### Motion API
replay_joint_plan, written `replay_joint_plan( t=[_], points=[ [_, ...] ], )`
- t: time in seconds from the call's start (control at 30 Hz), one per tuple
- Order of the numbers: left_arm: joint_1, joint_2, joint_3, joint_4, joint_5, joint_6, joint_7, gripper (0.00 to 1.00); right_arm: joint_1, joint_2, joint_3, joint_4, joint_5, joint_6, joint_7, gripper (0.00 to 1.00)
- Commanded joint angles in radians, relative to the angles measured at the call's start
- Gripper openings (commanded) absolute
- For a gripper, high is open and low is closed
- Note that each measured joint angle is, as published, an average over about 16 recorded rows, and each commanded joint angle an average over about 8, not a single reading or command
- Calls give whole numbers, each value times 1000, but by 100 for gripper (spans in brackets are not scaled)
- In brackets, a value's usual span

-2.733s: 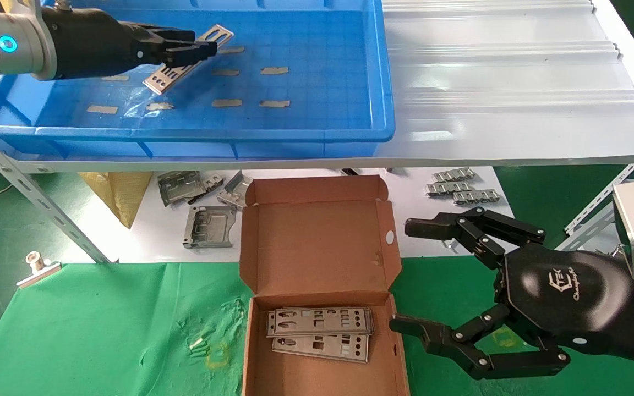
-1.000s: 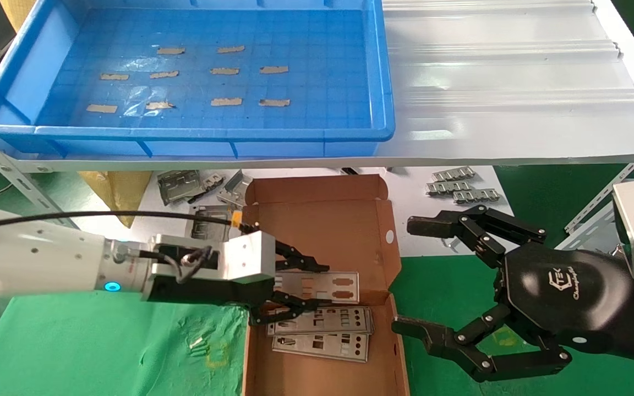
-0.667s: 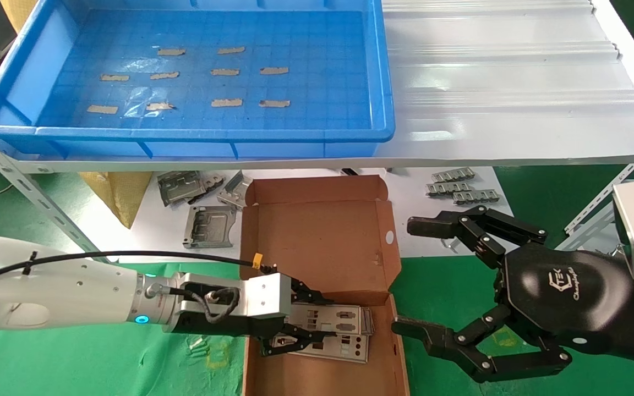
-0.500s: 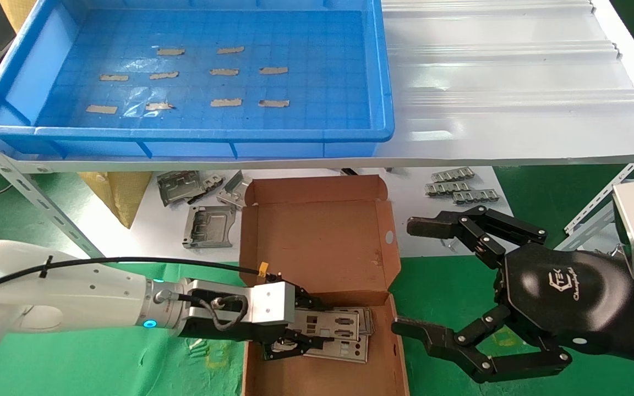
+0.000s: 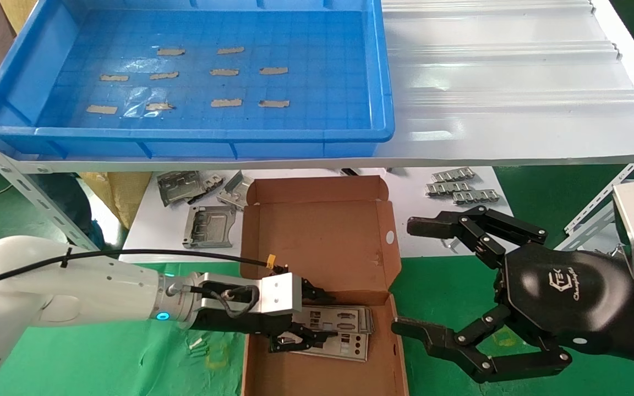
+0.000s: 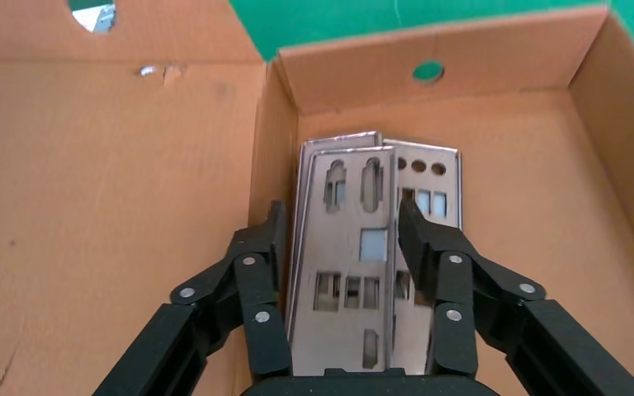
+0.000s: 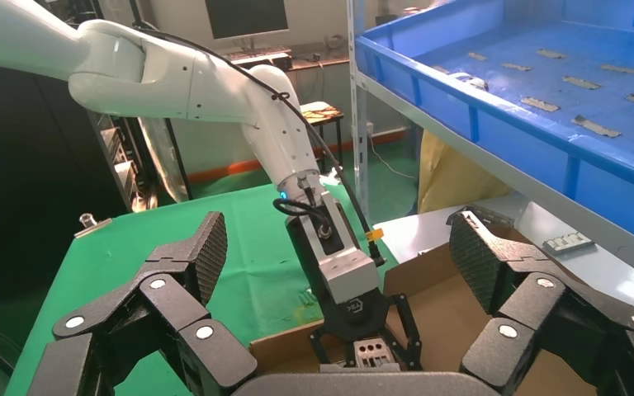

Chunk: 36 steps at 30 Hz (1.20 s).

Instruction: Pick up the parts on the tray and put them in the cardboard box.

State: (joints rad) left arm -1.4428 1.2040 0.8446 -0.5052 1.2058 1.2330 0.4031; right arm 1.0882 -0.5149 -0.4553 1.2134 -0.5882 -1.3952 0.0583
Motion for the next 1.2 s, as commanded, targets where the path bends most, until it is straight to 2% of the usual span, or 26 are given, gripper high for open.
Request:
replay_joint_plan(
  t=[0.03, 0.2, 0.63, 0.77, 1.2],
  points=[
    [-4, 7, -1, 16, -4, 8, 4, 100, 0, 0, 0, 0, 0, 0, 0, 100],
    [-10, -1, -28, 47, -61, 72, -9, 100, 0, 0, 0, 0, 0, 0, 0, 100],
    [7, -68, -125, 82, -277, 348, -102, 100, 0, 0, 0, 0, 0, 0, 0, 100],
    [13, -73, -134, 86, -299, 370, -109, 100, 0, 0, 0, 0, 0, 0, 0, 100],
    [10, -70, -124, 77, -271, 339, -99, 100, 0, 0, 0, 0, 0, 0, 0, 100]
  ],
)
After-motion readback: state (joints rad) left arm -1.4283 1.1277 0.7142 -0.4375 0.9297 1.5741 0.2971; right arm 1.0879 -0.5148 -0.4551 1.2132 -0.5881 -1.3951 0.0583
